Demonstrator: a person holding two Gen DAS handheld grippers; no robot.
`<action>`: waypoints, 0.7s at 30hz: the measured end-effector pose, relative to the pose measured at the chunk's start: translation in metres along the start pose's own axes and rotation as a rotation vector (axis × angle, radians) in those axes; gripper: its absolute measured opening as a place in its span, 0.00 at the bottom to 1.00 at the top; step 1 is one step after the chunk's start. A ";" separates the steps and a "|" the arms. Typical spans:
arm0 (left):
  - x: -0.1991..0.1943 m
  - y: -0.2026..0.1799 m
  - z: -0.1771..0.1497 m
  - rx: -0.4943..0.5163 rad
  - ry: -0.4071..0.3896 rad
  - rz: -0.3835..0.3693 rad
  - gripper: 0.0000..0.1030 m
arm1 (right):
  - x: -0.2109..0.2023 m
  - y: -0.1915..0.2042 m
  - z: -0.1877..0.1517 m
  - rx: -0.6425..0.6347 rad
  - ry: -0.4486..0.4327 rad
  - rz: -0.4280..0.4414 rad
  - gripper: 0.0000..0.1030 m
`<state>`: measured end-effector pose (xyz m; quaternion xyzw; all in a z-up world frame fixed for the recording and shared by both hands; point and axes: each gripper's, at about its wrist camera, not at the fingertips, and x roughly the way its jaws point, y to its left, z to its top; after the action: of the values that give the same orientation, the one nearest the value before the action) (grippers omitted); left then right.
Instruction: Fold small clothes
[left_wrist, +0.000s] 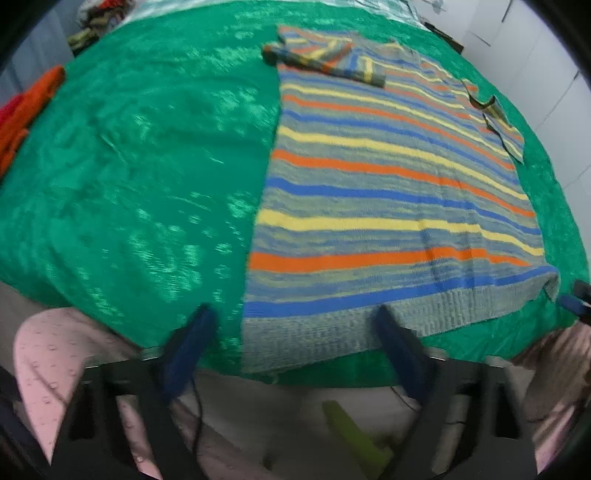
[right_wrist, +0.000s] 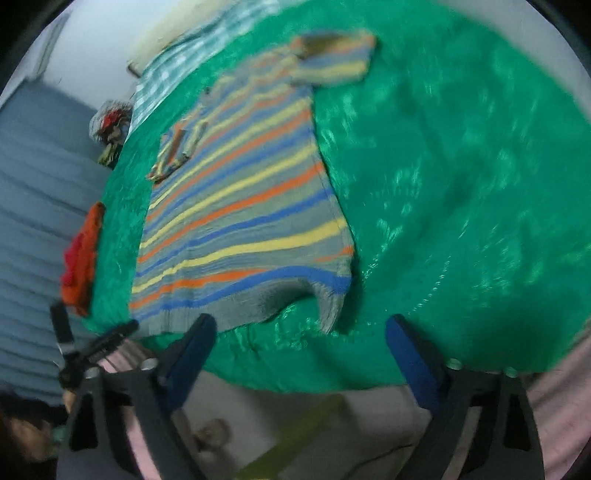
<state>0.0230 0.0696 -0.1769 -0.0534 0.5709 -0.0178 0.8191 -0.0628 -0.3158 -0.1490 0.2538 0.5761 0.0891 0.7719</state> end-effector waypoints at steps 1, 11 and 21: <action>0.002 0.001 0.002 -0.002 0.010 -0.020 0.62 | 0.007 -0.005 0.002 0.024 0.010 0.011 0.81; -0.009 0.005 0.013 0.004 0.031 -0.114 0.05 | 0.014 0.006 0.016 -0.010 0.045 0.139 0.06; -0.008 0.008 0.019 0.084 0.118 -0.020 0.04 | 0.017 -0.008 0.011 -0.007 0.193 -0.032 0.04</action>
<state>0.0378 0.0796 -0.1640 -0.0235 0.6163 -0.0529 0.7854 -0.0488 -0.3187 -0.1652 0.2322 0.6515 0.1029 0.7148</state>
